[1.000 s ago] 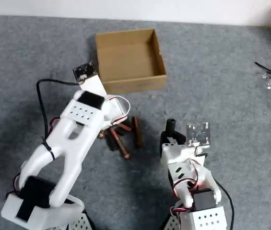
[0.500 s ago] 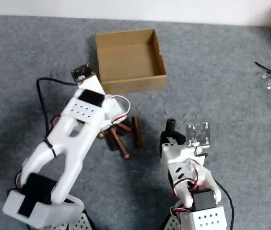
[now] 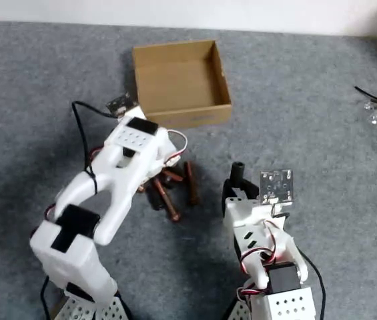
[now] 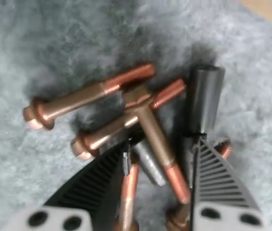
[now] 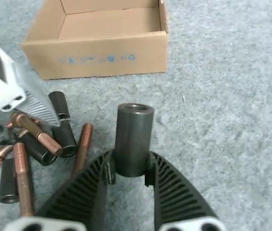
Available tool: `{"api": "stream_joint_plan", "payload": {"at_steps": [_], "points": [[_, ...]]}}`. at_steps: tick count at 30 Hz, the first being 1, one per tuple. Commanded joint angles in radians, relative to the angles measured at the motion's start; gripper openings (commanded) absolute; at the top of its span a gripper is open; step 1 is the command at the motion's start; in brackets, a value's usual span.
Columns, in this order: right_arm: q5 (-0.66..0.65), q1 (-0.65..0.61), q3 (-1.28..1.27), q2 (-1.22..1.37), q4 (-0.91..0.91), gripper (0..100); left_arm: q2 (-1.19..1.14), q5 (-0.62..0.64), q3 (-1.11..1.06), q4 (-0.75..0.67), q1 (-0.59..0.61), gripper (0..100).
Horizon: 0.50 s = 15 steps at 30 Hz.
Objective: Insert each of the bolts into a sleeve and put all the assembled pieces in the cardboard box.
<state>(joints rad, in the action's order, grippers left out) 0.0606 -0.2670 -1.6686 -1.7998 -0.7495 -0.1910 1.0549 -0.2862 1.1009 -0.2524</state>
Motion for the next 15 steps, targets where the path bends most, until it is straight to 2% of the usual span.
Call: {"api": "stream_joint_plan", "payload": {"at_steps": [1, 5, 10, 15], "points": [[-0.011, 0.007, -0.022, -0.016, 0.041, 0.3, -0.044, 0.009, 0.082, -0.011, 0.015, 20], [-0.011, 0.008, -0.022, -0.016, 0.041, 0.3, -0.058, 0.071, 0.088, -0.011, 0.048, 20], [-0.011, 0.010, -0.022, -0.016, 0.044, 0.3, -0.065, 0.078, 0.084, -0.011, 0.061, 20], [-0.011, 0.012, -0.022, -0.016, 0.044, 0.3, -0.068, 0.077, 0.081, -0.011, 0.062, 12]]}}
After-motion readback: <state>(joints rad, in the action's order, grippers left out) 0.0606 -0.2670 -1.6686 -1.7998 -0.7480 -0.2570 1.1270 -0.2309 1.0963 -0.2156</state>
